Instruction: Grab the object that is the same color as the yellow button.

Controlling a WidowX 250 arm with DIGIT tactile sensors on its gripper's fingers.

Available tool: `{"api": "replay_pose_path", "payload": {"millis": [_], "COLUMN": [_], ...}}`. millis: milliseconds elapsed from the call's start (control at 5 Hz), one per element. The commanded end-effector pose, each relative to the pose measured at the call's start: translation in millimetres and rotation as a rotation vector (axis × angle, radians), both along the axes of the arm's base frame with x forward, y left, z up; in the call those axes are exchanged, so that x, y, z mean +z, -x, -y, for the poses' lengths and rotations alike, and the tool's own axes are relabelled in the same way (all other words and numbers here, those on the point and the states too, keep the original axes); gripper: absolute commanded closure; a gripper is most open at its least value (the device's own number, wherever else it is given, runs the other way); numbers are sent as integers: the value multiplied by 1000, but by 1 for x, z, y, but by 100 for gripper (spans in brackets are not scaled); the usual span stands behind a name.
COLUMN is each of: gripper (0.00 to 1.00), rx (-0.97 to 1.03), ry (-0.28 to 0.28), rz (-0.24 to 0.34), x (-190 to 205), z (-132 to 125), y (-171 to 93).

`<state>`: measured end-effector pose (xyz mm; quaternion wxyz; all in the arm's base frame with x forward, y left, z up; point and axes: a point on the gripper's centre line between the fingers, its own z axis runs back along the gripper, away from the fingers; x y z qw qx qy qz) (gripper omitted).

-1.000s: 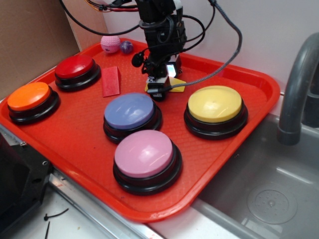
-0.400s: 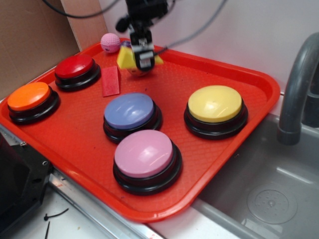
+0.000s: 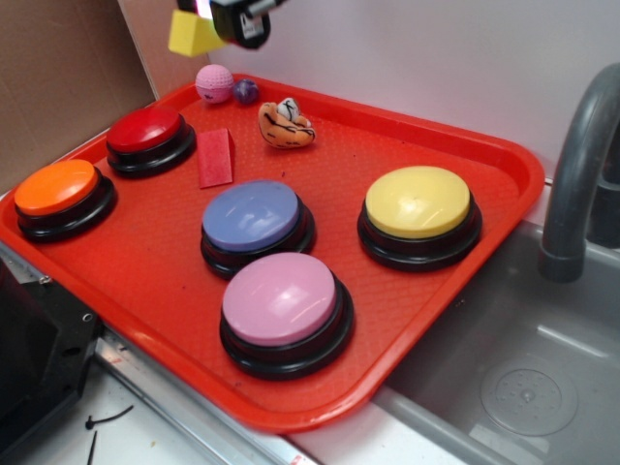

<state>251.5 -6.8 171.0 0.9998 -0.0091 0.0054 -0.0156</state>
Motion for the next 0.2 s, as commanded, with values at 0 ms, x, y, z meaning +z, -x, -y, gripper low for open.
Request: {"api": "replay_pose_path", "payload": {"millis": [0], "gripper": [100], "rx": [131], "ry": [-8], "rz": [72], "x": [28], "z": [2], "y": [5]}}
